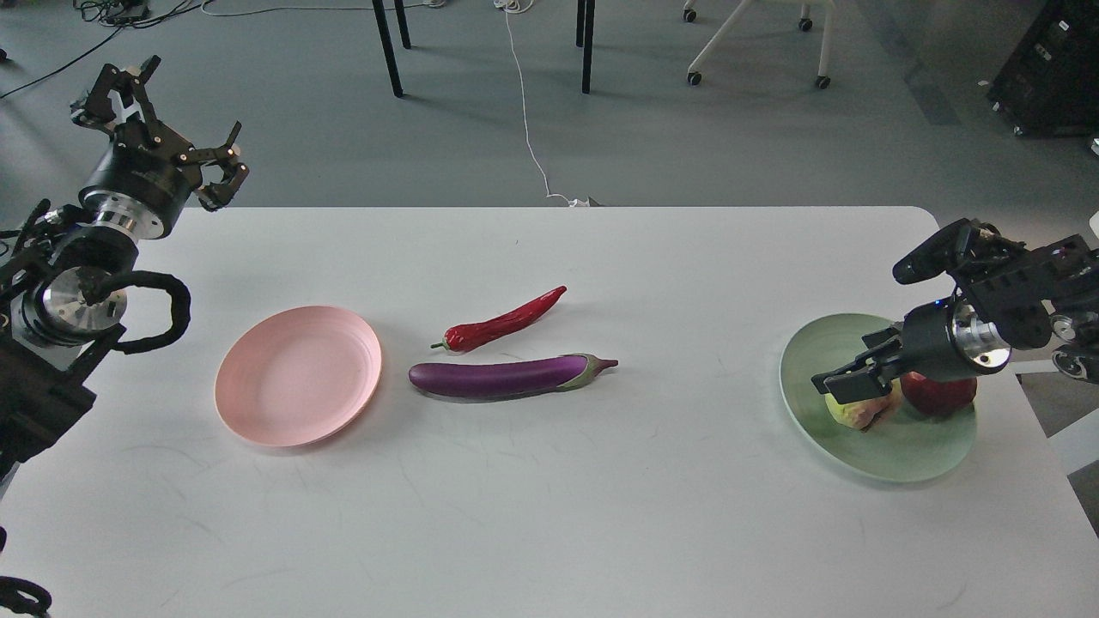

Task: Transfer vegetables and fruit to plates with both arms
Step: 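Place the pale green fruit on the green plate and withdraw right gripper, then reach the left hand to the purple eggplant and grasp it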

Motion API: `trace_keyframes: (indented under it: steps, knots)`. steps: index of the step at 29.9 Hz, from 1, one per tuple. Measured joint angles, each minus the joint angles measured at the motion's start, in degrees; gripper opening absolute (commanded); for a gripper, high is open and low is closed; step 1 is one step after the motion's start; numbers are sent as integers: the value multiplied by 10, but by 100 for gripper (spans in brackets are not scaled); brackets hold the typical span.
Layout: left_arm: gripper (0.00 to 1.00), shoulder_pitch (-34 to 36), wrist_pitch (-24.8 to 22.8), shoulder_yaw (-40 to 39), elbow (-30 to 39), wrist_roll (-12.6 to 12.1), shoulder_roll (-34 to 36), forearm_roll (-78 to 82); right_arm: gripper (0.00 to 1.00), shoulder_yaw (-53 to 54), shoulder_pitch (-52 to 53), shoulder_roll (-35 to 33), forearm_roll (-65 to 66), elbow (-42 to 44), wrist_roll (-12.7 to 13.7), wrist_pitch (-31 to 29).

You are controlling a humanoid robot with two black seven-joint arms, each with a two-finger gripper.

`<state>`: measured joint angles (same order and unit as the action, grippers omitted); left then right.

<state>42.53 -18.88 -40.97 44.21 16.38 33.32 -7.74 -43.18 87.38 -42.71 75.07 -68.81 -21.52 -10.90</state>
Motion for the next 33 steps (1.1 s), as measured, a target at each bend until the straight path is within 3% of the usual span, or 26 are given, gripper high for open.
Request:
trace_keyframes:
  steps: [4,8,12,16,23,28,33]
  knots:
    - [98,20,-2,15,19,-17,16,39,98,63,-17,-15,-62,27,0,0]
    - [98,92,-4,49,30,-28,14,226,98,202,-90,-7,-173,94,1,5]
    - [98,117,-4,56,59,-29,-5,345,99,355,-164,22,-237,162,3,6]
    - [98,125,-6,74,126,-29,-10,441,99,470,-214,48,-297,208,5,6]
    - [97,121,-7,86,240,-29,-37,696,99,571,-273,87,-467,277,1,6]
    - [83,117,0,136,263,-25,-77,870,99,630,-318,104,-613,285,-4,2]
    - [79,116,27,237,281,-24,-84,1024,99,715,-376,107,-738,282,-2,-20]
